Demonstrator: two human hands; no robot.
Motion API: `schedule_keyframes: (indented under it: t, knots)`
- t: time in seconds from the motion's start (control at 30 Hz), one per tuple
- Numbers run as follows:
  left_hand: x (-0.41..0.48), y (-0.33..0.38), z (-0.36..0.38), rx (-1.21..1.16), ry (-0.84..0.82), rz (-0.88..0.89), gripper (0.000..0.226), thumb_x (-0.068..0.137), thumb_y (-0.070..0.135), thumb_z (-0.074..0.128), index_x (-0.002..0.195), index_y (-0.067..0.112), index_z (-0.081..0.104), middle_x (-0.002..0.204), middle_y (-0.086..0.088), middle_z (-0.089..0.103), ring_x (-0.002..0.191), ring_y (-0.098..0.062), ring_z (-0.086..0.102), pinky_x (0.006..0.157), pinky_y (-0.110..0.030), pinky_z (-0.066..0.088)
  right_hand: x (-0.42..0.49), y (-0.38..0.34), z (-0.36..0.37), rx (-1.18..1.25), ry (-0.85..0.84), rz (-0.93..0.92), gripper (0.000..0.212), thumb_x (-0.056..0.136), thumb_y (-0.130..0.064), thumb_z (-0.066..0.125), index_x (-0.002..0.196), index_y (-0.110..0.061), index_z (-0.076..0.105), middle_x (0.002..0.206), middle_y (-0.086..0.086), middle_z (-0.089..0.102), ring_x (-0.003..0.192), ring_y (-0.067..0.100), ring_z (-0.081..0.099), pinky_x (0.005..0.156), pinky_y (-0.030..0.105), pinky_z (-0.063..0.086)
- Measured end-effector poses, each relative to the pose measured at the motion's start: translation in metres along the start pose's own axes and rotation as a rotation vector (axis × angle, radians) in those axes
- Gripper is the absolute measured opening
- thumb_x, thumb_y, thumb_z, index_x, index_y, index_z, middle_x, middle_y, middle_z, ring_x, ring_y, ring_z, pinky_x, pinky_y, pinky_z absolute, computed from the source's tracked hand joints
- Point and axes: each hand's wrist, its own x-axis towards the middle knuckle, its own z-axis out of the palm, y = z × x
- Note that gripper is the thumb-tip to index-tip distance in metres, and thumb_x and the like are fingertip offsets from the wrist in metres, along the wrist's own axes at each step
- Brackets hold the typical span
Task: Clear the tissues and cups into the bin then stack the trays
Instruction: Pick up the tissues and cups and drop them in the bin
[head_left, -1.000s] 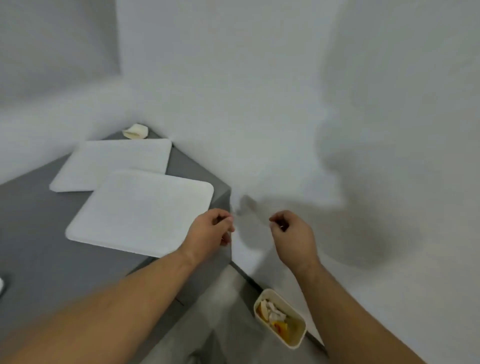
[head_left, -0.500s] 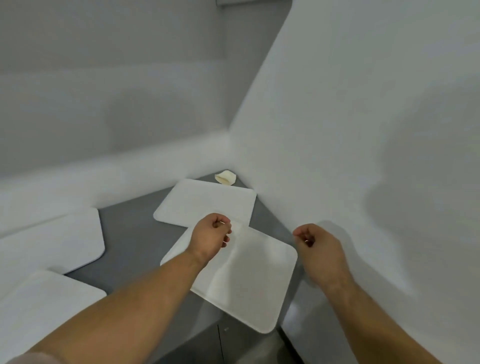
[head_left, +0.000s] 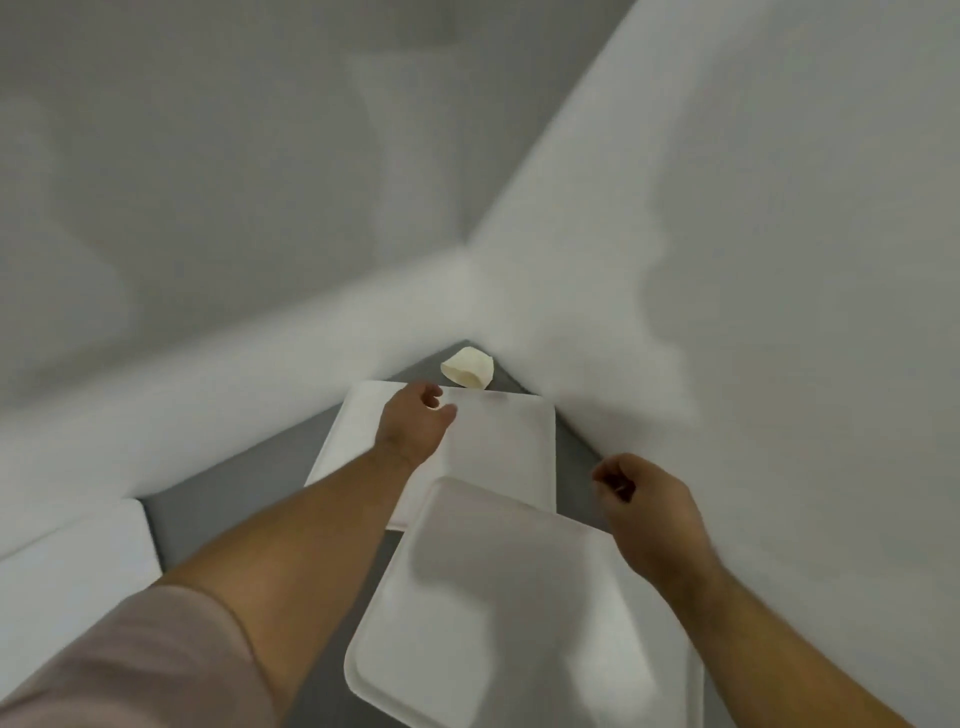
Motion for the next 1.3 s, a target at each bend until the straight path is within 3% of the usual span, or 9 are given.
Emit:
schedule_keyframes:
  t: [0.1,0.23,0.4,0.5,0.77,0.87,1.0,1.17,1.3]
  knots:
    - [0.040,-0.002,0.008,0.039,-0.036,-0.014,0.043,0.088,0.035,0.072,0.123,0.012,0.065,0.118,-0.005,0.069,0.109,-0.027,0.064,0.100,-0.041,0.051,0.020,-0.004,0.021,-0.047,-0.023,0.006,0.019,0.090,-0.029,0.064,0.076,-0.042,0.062,0.073,-0.023,0.066,0.078,-0.011,0.060,0.057,0.012,0.044]
    - [0.086,0.001,0.020,0.153,-0.087,-0.011,0.028,0.086,0.033,0.070,0.105,0.013,0.067,0.108,-0.011,0.071,0.102,-0.032,0.066,0.087,-0.036,0.053,0.039,-0.003,0.045,-0.044,-0.079,0.059,0.015,0.090,-0.034,0.065,0.080,-0.044,0.062,0.074,-0.022,0.067,0.075,-0.013,0.060,0.053,0.005,0.042]
    - [0.140,0.006,0.038,0.324,-0.083,-0.045,0.063,0.082,0.050,0.069,0.130,0.012,0.055,0.126,-0.012,0.062,0.113,-0.033,0.062,0.096,-0.043,0.052,0.049,0.008,0.067,0.008,-0.111,0.097,0.007,0.091,-0.029,0.069,0.093,-0.035,0.070,0.079,-0.020,0.069,0.076,-0.008,0.062,0.061,0.003,0.042]
    - [0.163,0.005,0.055,0.446,-0.063,-0.089,0.081,0.079,0.064,0.069,0.135,0.011,0.048,0.134,-0.014,0.057,0.123,-0.036,0.056,0.102,-0.047,0.048,0.044,0.015,0.077,0.023,-0.071,0.104,0.015,0.089,-0.027,0.071,0.085,-0.041,0.067,0.075,-0.023,0.067,0.077,-0.011,0.061,0.061,0.001,0.040]
    - [0.189,-0.009,0.085,0.510,-0.104,-0.101,0.092,0.075,0.060,0.078,0.142,0.006,0.045,0.138,-0.016,0.057,0.126,-0.036,0.056,0.102,-0.045,0.048,0.033,0.034,0.075,0.070,-0.042,0.153,0.022,0.087,-0.022,0.073,0.081,-0.042,0.067,0.089,-0.030,0.067,0.078,-0.003,0.066,0.066,0.007,0.045]
    - [0.193,-0.008,0.085,0.318,-0.081,-0.121,0.073,0.075,0.044,0.084,0.132,0.007,0.057,0.128,-0.016,0.065,0.116,-0.035,0.062,0.097,-0.042,0.052,0.035,0.037,0.069,0.084,-0.024,0.163,0.023,0.087,-0.021,0.073,0.084,-0.043,0.066,0.097,-0.036,0.064,0.084,-0.007,0.065,0.071,0.010,0.046]
    - [0.186,-0.006,0.080,0.062,0.002,-0.089,0.038,0.081,0.018,0.072,0.118,0.008,0.065,0.111,-0.014,0.071,0.101,-0.035,0.066,0.087,-0.040,0.055,0.034,0.037,0.059,0.099,0.021,0.134,0.022,0.085,-0.019,0.077,0.095,-0.037,0.070,0.099,-0.025,0.068,0.093,-0.005,0.063,0.087,0.023,0.051]
    - [0.141,0.002,0.071,-0.142,0.046,0.033,0.022,0.080,0.013,0.070,0.102,0.016,0.068,0.090,-0.002,0.069,0.084,-0.024,0.065,0.065,-0.025,0.047,0.027,0.032,0.037,0.108,0.039,0.088,0.029,0.086,-0.020,0.073,0.109,-0.037,0.067,0.113,-0.024,0.063,0.105,-0.007,0.059,0.093,0.021,0.049]
    - [0.075,0.011,0.074,-0.228,-0.075,0.074,0.015,0.079,0.012,0.081,0.091,0.010,0.073,0.079,-0.008,0.071,0.072,-0.023,0.064,0.067,-0.032,0.050,0.017,0.033,0.017,0.190,0.066,0.111,0.033,0.087,-0.019,0.071,0.116,-0.035,0.065,0.115,-0.022,0.065,0.108,0.001,0.062,0.096,0.030,0.052]
